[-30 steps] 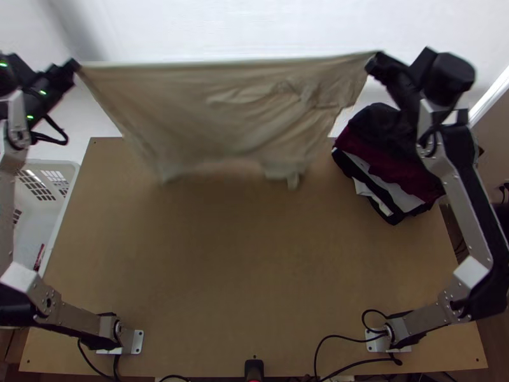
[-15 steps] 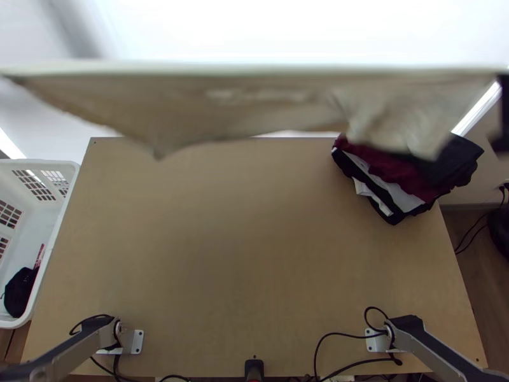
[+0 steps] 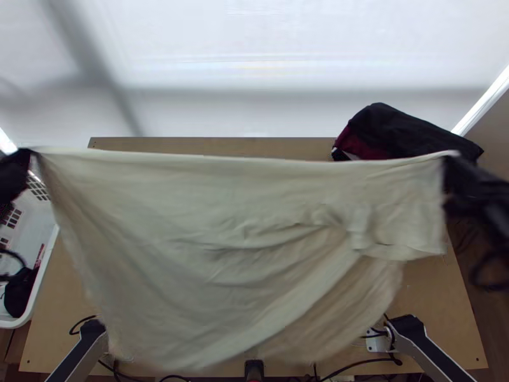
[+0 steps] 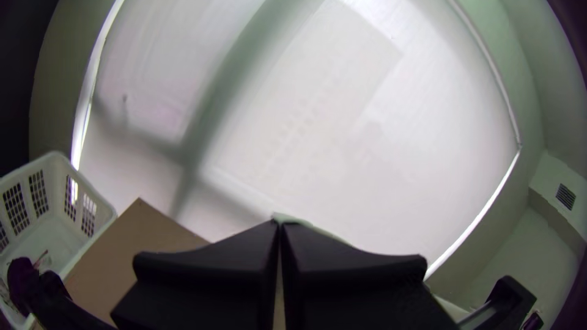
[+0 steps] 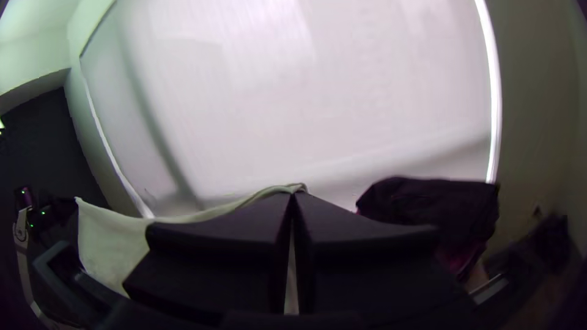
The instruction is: Fold the t-shirt
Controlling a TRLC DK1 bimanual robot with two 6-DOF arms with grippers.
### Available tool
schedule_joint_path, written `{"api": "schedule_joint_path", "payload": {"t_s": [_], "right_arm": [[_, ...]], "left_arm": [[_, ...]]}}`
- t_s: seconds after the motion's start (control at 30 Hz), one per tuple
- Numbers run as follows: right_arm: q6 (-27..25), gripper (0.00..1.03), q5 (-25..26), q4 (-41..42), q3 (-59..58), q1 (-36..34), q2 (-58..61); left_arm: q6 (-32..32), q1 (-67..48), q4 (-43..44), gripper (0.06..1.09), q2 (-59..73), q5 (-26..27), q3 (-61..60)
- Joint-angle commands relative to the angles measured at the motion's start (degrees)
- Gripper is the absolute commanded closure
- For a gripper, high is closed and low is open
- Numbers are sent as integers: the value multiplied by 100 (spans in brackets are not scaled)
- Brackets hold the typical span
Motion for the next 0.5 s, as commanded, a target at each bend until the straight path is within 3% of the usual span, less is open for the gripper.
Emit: {"api": "schedule_joint_path", "payload": {"t_s": [0.0, 0.2, 0.47], "right_arm": [[680, 100, -51, 41, -1419, 402, -145], [979, 100, -148, 1192, -3581, 578, -171], [891, 100, -148, 2168, -3950, 358, 567]], "left_arm": [[86, -8, 324, 105, -321, 134, -1388], [420, 71, 1203, 105, -497, 310, -3524], [745, 63, 2248, 105, -31, 319, -4666]]}}
